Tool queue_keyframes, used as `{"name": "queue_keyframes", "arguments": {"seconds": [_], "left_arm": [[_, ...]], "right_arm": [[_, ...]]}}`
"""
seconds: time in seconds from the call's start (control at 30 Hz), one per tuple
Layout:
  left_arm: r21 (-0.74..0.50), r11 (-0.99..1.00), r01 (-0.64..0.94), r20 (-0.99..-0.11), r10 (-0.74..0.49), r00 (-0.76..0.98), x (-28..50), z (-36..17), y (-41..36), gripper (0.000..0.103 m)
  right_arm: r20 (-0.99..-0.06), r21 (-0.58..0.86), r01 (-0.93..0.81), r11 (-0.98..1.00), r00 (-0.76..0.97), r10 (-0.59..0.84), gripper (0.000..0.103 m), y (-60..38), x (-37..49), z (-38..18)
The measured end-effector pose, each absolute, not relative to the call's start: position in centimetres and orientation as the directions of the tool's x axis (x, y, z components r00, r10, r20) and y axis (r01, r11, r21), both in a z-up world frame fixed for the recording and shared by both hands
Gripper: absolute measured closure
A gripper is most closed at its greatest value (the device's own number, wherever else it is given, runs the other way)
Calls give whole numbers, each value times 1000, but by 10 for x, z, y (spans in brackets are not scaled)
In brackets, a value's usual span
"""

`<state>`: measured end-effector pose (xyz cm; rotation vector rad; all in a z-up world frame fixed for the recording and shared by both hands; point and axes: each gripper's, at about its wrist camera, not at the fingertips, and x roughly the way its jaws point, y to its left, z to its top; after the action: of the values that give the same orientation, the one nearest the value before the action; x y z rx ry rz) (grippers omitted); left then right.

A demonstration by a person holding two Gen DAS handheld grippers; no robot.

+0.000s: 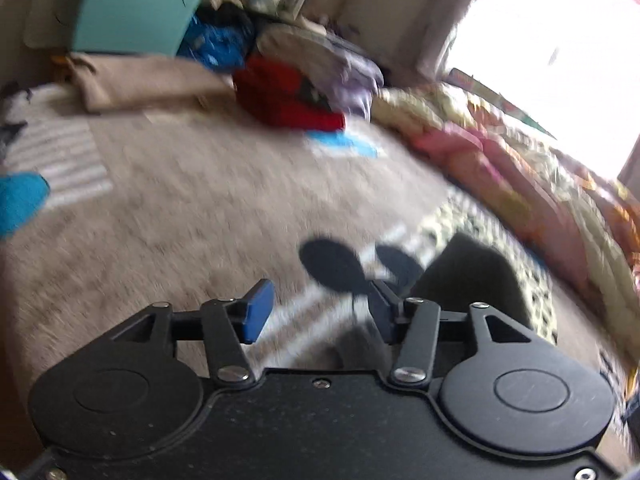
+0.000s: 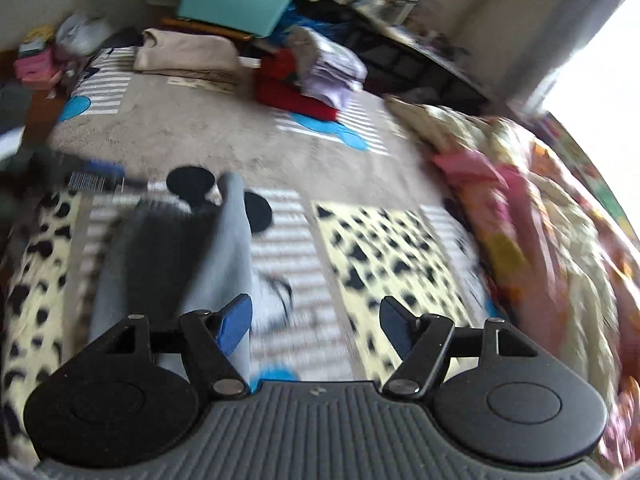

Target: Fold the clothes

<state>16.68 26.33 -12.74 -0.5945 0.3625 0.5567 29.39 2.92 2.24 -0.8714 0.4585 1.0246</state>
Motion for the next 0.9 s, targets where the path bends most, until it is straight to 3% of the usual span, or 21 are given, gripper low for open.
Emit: {"name": "queue_keyframes", "arguments": {"seconds": [0.1, 0.43, 0.67, 0.83, 0.87, 0.9], "left_arm": [[-454, 715, -531, -424, 350, 835, 165, -121, 260, 51], [-603, 755, -256, -419, -27, 908, 196, -123, 221, 51], [-667, 703, -248, -416, -74, 906, 215, -126, 230, 47], [-675, 705, -219, -408, -109, 906, 242, -130, 225, 48], [-664, 715, -220, -420, -113, 901, 248, -132, 221, 49], [-655, 723, -219, -429, -117, 896, 254, -134, 218, 57]], "right_arm": [[-684, -404, -869, 287, 495, 536, 33, -25, 261, 15], [-744, -418, -829, 372, 547, 383, 40, -139, 146, -98], [-730, -416, -797, 439, 580, 362, 55, -154, 132, -128], [-754, -382, -792, 477, 565, 335, 78, -161, 141, -137], [-756, -372, -792, 484, 561, 337, 82, -162, 144, -137], [-756, -362, -793, 490, 557, 343, 87, -164, 146, -136]]}}
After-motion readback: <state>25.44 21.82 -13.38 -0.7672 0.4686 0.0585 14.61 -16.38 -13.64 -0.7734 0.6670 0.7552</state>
